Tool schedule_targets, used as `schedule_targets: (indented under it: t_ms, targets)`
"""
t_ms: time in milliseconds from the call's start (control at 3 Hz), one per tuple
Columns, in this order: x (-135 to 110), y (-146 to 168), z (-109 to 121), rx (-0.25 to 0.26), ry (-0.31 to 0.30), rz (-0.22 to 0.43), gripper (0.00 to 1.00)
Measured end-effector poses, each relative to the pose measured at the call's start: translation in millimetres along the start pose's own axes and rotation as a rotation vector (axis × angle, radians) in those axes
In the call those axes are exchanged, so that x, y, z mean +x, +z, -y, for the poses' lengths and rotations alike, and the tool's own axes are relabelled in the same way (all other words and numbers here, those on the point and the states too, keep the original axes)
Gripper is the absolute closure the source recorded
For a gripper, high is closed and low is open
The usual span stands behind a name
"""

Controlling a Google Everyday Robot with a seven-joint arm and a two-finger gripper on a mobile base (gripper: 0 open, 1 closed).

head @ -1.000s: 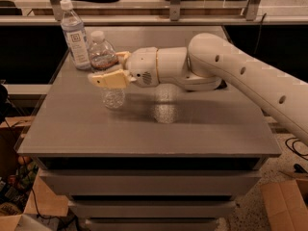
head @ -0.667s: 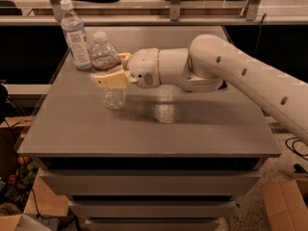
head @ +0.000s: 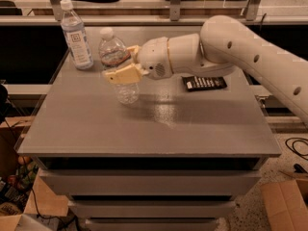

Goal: Knock water bottle over

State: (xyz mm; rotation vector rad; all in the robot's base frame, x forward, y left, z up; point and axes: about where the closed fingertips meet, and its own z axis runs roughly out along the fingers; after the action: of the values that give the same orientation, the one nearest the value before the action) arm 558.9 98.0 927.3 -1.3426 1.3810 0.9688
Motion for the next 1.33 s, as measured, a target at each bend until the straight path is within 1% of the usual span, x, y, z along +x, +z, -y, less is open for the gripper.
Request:
schedule_targets:
  t_ms: [333, 667, 1000, 1333]
  targets:
    - [-7.3, -16.0, 5.4, -0.009, -0.067, -0.118, 1.0]
    - [-15.8, -25.7, 8.1, -0.022, -0.14, -0.262, 1.0]
    - [-20.6, -23.2, 5.5, -0.05, -0.215, -0.421, 1.0]
    - [-13.8, -18.5, 6.2, -0.061, -0.241, -0.464, 1.0]
